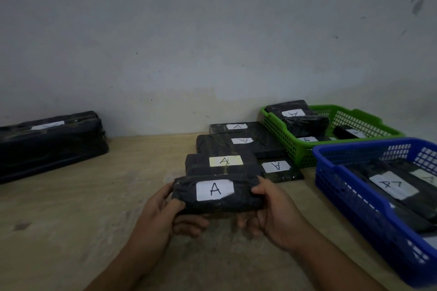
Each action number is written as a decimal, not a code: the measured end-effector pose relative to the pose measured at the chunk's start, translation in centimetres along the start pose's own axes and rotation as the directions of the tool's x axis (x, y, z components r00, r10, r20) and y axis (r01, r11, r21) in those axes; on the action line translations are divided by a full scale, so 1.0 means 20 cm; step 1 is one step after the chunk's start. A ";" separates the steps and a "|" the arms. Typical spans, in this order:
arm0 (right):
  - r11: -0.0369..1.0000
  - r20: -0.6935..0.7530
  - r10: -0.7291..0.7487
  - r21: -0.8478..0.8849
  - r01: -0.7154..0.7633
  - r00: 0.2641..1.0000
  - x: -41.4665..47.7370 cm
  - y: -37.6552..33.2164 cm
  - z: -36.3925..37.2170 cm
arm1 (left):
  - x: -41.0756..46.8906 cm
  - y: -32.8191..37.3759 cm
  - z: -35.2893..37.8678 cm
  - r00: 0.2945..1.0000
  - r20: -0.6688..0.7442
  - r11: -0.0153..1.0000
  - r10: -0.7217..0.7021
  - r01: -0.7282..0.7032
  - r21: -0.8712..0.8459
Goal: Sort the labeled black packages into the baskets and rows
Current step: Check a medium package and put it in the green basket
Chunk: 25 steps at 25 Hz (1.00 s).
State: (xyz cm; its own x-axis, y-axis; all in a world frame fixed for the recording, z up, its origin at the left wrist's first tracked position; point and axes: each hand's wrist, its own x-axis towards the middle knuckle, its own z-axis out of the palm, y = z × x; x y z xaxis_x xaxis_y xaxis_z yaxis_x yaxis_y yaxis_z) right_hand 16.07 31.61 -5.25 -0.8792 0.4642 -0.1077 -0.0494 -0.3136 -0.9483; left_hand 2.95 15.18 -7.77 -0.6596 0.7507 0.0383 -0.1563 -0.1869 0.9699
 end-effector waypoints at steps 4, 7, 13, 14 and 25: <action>0.999 -0.133 -0.012 -0.034 0.008 0.991 0.03 0.02 0.01 | -0.01 0.01 0.02 1.000 -0.010 1.000 0.005 -0.005 -0.006; 0.973 -0.160 -0.144 -0.204 0.110 0.976 0.04 0.05 0.00 | 0.00 0.02 0.02 0.997 0.000 0.994 -0.071 0.071 -0.079; 0.966 -0.123 -0.125 -0.240 0.093 0.985 -0.01 0.04 0.05 | 0.00 0.02 0.00 0.995 -0.096 0.999 -0.040 0.041 0.010; 0.965 -0.081 -0.103 -0.251 0.079 0.991 -0.02 0.04 0.05 | 0.00 0.02 0.01 0.995 -0.095 0.999 -0.029 0.031 0.018; 0.908 -0.077 -0.180 -0.397 0.136 0.981 0.00 0.04 -0.02 | -0.03 0.01 0.02 1.000 0.024 0.999 0.005 -0.006 0.052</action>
State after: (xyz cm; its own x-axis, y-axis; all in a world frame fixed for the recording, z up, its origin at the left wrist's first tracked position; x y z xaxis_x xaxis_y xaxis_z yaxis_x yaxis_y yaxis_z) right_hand 16.12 31.67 -6.16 -0.8167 0.5755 0.0422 0.0241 0.1071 -0.9940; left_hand 3.63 14.99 -7.39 -0.6428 0.7645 0.0491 -0.1134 -0.1583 0.9808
